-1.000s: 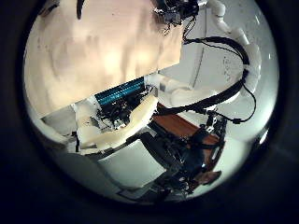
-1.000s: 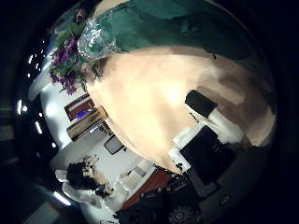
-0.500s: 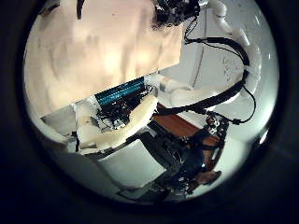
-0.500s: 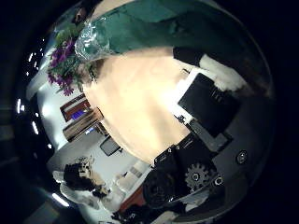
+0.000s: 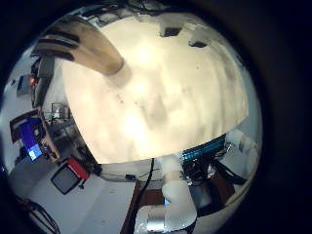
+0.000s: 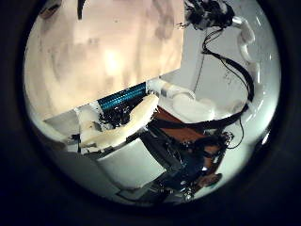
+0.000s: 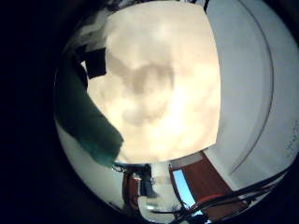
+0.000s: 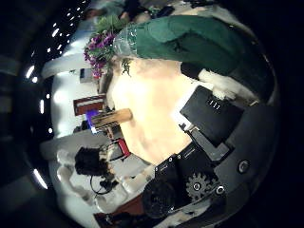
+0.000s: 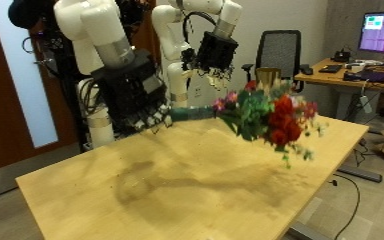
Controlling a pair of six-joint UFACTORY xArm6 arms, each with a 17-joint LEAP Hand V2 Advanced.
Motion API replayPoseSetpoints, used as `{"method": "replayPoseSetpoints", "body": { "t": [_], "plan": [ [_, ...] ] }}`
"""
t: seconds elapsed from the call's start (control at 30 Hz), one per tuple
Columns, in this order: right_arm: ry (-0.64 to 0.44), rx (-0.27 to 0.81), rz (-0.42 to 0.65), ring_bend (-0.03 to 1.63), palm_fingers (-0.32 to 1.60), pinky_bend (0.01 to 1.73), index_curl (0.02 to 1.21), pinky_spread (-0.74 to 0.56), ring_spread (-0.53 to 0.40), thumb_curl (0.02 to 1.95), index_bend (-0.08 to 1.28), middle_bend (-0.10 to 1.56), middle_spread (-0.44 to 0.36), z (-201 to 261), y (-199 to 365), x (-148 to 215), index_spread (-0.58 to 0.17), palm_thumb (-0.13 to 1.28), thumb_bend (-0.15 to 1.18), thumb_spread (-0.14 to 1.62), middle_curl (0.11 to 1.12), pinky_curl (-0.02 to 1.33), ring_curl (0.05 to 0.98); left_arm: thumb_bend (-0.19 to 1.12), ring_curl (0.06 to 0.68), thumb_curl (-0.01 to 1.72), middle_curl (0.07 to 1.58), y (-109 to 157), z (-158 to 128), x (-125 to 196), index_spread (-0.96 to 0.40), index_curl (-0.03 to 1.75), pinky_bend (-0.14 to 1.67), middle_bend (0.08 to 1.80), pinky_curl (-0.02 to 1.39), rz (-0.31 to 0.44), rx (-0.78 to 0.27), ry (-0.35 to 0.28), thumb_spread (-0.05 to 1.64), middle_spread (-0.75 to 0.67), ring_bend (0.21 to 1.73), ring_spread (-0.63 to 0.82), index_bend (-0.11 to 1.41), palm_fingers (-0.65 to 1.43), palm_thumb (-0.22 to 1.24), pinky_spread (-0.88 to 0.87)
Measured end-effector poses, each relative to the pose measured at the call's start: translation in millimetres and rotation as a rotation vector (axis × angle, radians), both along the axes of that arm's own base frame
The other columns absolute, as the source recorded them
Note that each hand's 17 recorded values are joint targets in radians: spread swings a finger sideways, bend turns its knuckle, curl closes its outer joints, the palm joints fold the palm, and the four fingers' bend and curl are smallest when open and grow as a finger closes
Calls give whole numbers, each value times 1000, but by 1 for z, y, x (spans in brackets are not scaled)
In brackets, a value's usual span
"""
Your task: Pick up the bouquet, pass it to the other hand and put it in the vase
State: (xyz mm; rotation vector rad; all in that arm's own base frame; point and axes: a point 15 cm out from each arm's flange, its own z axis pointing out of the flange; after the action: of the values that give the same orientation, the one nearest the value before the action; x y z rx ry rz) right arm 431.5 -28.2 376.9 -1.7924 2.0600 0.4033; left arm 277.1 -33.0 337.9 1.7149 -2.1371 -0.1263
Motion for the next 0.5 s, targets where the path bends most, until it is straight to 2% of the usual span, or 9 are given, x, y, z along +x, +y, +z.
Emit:
{"method": "replayPoseSetpoints", "body": {
  "t": [0.07,0.3,0.5],
  "plan": [
    [-65,58,-11,1388,1123,1329,841,-232,-212,663,1099,1289,-157,21,4,-11,-249,1211,31,855,807,781,659,-28,92,293,388,-3,2,1,14,374,249,297,249,-4,-30,11,944,10,598,144,183,477,301,262],
    [-286,239,31,1415,1129,1276,853,-205,-192,774,1102,1320,-134,83,22,-38,-227,1241,3,729,789,842,669,-28,89,291,402,-8,18,18,-8,382,233,341,238,45,-118,-20,961,-27,612,101,180,518,293,203],
    [-367,374,84,1424,1133,1236,854,-204,-186,836,1105,1327,-120,72,50,-66,-221,1235,-6,638,775,879,666,-28,86,290,412,-17,28,23,-19,391,229,364,232,44,-172,-36,971,-47,625,72,187,536,286,159]
  ]
}}
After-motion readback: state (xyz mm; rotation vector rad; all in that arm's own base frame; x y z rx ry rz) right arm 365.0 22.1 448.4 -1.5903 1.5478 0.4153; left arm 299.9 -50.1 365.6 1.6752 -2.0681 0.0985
